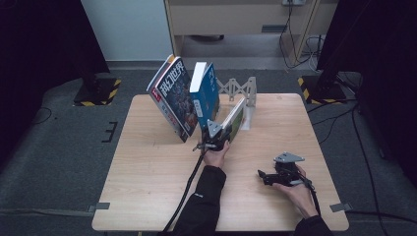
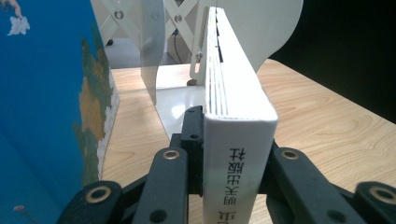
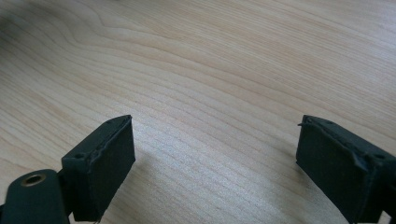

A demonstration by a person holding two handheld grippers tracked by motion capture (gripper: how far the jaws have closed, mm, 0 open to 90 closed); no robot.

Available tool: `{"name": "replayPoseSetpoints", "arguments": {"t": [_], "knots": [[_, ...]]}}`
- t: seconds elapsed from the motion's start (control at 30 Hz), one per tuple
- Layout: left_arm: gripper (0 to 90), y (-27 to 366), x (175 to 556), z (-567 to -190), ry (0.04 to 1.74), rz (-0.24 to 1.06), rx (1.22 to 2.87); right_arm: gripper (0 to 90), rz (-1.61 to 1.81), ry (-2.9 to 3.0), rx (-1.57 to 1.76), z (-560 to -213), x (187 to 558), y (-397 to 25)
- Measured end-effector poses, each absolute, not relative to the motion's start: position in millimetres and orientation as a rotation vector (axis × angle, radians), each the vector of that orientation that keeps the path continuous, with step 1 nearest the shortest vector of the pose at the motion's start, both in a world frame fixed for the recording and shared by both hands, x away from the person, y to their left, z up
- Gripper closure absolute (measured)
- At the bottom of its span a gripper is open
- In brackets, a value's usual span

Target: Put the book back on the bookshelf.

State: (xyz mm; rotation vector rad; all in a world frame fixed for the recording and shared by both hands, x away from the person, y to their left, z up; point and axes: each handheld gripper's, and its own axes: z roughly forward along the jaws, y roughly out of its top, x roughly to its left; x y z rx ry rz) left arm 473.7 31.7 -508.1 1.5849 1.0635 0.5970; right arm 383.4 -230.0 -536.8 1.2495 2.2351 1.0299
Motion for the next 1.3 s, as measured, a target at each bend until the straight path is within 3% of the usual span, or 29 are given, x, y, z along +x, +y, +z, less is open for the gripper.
{"name": "replayPoseSetpoints", "arguments": {"t": [0.7, 0.93, 1.3], "knots": [[73.3, 15, 504, -506, 1.125, 0.643, 1.585, 12.2, 1.037, 2.216, 1.259, -537, 386, -232], [65.7, 30, 500, -501, 1.077, 0.603, 1.602, 12.4, 1.031, 2.227, 1.258, -537, 385, -231], [70.7, 34, 493, -505, 1.051, 0.551, 1.641, 12.5, 1.026, 2.224, 1.259, -537, 385, -230]]}}
